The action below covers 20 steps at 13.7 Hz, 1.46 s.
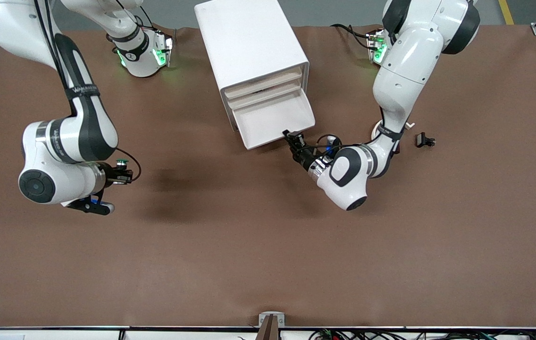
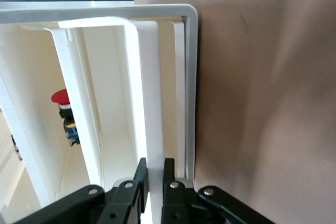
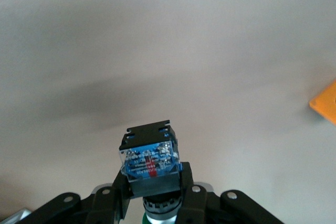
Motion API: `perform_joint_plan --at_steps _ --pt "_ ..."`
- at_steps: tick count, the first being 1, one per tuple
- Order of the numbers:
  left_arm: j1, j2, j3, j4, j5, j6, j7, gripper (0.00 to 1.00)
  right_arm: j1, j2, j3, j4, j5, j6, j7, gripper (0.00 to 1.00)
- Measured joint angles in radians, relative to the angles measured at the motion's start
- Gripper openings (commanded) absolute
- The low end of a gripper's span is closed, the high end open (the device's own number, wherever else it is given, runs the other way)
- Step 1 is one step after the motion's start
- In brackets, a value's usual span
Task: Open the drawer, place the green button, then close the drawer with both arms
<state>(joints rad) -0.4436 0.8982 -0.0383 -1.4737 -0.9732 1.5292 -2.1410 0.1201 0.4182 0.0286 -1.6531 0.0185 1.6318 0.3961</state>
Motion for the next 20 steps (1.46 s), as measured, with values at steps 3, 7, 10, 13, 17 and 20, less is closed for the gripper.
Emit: perform_joint_plan --at_steps 3,7,10,13,17,20 --pt "0.0 0.001 0.023 0.036 0.003 0.006 0.001 1.0 0.101 -0.04 0.006 0.019 0.002 -0.078 0.187 0.16" --pt "0.006 -0.003 0.061 0.14 0.024 0.01 0.026 1.0 0.253 -0.05 0.009 0.071 0.118 -0.14 0.518 0.16" --pt "0.018 -0.026 0.071 0.225 0.119 0.008 0.028 1.0 0.371 -0.05 0.011 0.109 0.169 -0.14 0.78 0.16" --pt "0.056 -0.09 0.101 0.291 0.206 0.004 0.121 1.0 0.484 -0.05 0.011 0.139 0.231 -0.117 1.031 0.16" --pt "0.084 -0.229 0.119 0.305 0.431 -0.006 0.368 1.0 0.539 -0.034 0.011 0.142 0.258 0.016 1.304 0.16" --pt "0.078 -0.315 0.12 0.304 0.664 -0.012 0.575 1.0 0.569 0.017 0.01 0.139 0.264 0.108 1.445 0.15"
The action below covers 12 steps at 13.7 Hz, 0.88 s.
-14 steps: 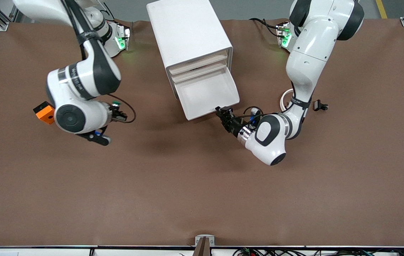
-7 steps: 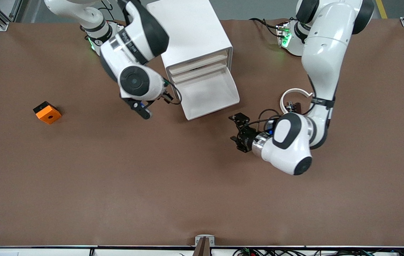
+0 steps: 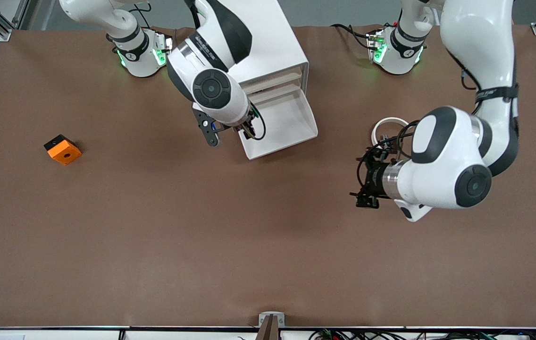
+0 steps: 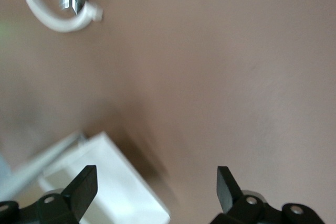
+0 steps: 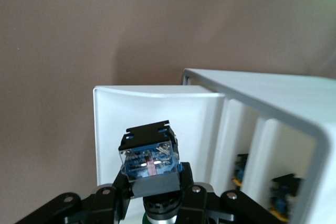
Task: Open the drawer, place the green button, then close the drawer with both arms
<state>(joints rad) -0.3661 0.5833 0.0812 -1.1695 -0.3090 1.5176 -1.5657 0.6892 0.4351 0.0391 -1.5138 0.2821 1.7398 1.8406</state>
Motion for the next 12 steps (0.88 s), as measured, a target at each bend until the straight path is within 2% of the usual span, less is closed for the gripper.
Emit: perform_joint_plan --at_steps 3,5,8,12 --pt "-0.005 -0.045 0.0 -0.006 0.174 -0.002 0.24 1.0 0.041 0.067 0.0 0.0 0.044 0.079 0.074 0.14" --pt "-0.005 -0.057 0.0 -0.011 0.242 -0.002 0.391 1.0 0.065 0.095 0.0 0.0 0.052 0.106 0.091 0.14" --pt "0.002 -0.066 0.0 -0.033 0.252 0.038 0.573 1.0 0.089 0.116 -0.001 0.0 0.052 0.14 0.114 0.14" --pt "-0.002 -0.077 -0.003 -0.185 0.252 0.241 0.671 1.0 0.11 0.144 -0.001 0.0 0.052 0.158 0.119 0.14"
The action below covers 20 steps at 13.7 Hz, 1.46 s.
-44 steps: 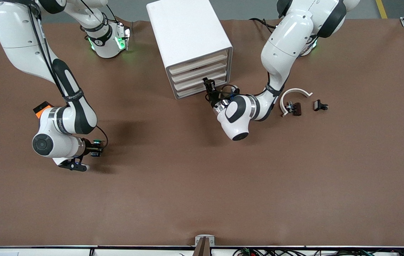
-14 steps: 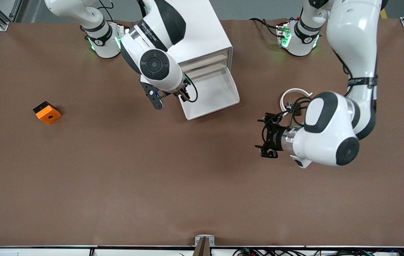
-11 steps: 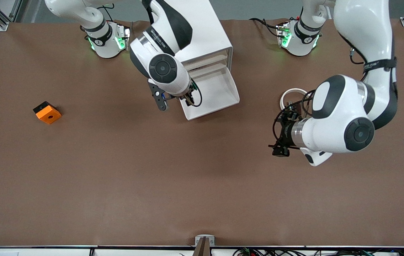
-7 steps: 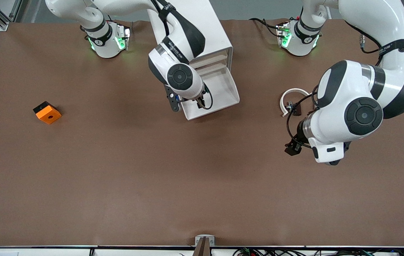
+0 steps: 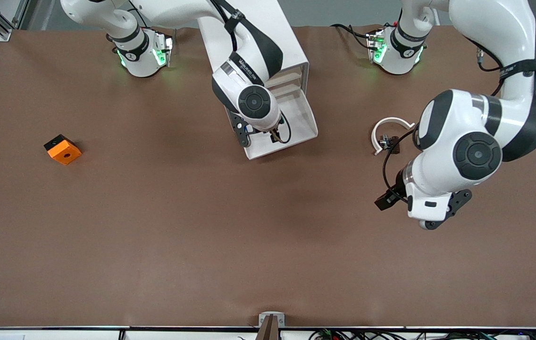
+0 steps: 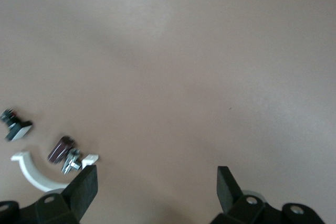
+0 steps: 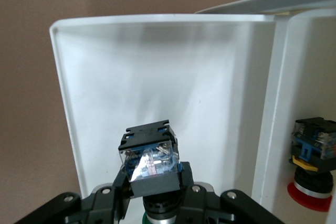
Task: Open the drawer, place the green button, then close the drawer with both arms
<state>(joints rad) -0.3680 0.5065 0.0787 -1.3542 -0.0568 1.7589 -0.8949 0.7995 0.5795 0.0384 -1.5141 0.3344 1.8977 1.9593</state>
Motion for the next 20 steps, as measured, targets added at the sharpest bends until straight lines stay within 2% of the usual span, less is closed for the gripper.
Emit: perform_joint_plan --at_steps 7,11,13,14,15,16,17,18,20 --pt "-0.012 0.0 -0.091 -0.268 0.001 0.321 0.064 1.0 0.009 0.049 -0.002 0.0 0.0 0.001 0.001 0.15" --pt "-0.014 -0.001 -0.151 -0.382 0.002 0.387 0.066 1.0 0.018 0.061 -0.002 0.0 0.0 0.003 0.001 0.2" --pt "-0.015 -0.002 -0.177 -0.425 0.002 0.391 0.066 1.0 0.024 0.061 -0.002 0.0 0.0 0.007 0.001 0.26" --pt "-0.015 -0.003 -0.188 -0.445 0.002 0.391 0.066 1.0 0.028 0.061 -0.002 0.0 0.0 0.009 0.001 0.35" --pt "-0.014 -0.005 -0.198 -0.464 0.002 0.393 0.066 1.0 0.031 0.061 -0.002 0.0 0.0 0.011 0.001 0.54" --pt "-0.014 -0.006 -0.207 -0.482 0.002 0.394 0.066 1.0 0.034 0.062 -0.002 0.0 0.0 0.011 0.001 0.79" --pt "-0.013 -0.006 -0.217 -0.499 0.002 0.397 0.066 1.0 0.035 0.062 -0.002 0.0 0.0 0.011 0.002 0.95" --pt "-0.013 -0.006 -0.227 -0.514 0.002 0.399 0.066 1.0 0.035 0.062 -0.002 0.0 0.0 0.011 0.002 1.0" --pt "-0.012 -0.007 -0.25 -0.528 0.002 0.403 0.066 1.0 0.035 0.062 -0.002 0.0 0.001 0.011 0.002 1.0"
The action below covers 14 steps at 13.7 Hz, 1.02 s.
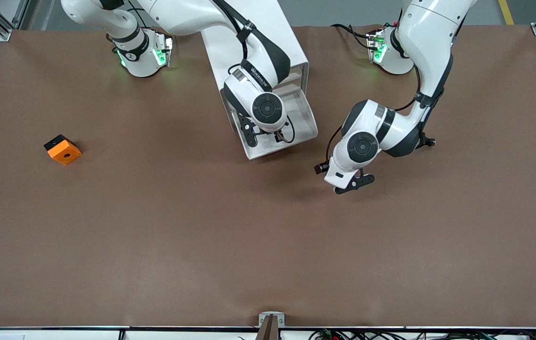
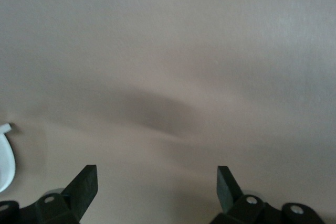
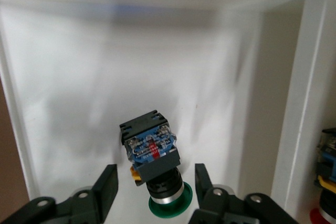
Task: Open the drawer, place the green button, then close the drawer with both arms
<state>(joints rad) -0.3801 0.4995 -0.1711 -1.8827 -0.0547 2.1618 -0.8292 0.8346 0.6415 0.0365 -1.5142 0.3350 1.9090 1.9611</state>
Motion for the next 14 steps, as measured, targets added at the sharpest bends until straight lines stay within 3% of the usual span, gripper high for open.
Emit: perform_joint_plan --at_steps 7,10,14 --pt "0.001 -0.021 -0.077 -0.055 0.0 0.051 -0.016 1.0 0.0 -0.031 -0.01 0.03 0.0 -0.024 0.0 1.0" --pt "0.001 -0.028 -0.103 -0.13 -0.001 0.143 -0.018 1.0 -0.022 -0.1 -0.021 0.041 0.0 -0.09 -0.017 1.0" --pt "0.002 -0.076 -0.155 -0.195 -0.012 0.161 -0.053 1.0 -0.103 -0.216 -0.026 0.044 0.0 -0.22 -0.138 1.0"
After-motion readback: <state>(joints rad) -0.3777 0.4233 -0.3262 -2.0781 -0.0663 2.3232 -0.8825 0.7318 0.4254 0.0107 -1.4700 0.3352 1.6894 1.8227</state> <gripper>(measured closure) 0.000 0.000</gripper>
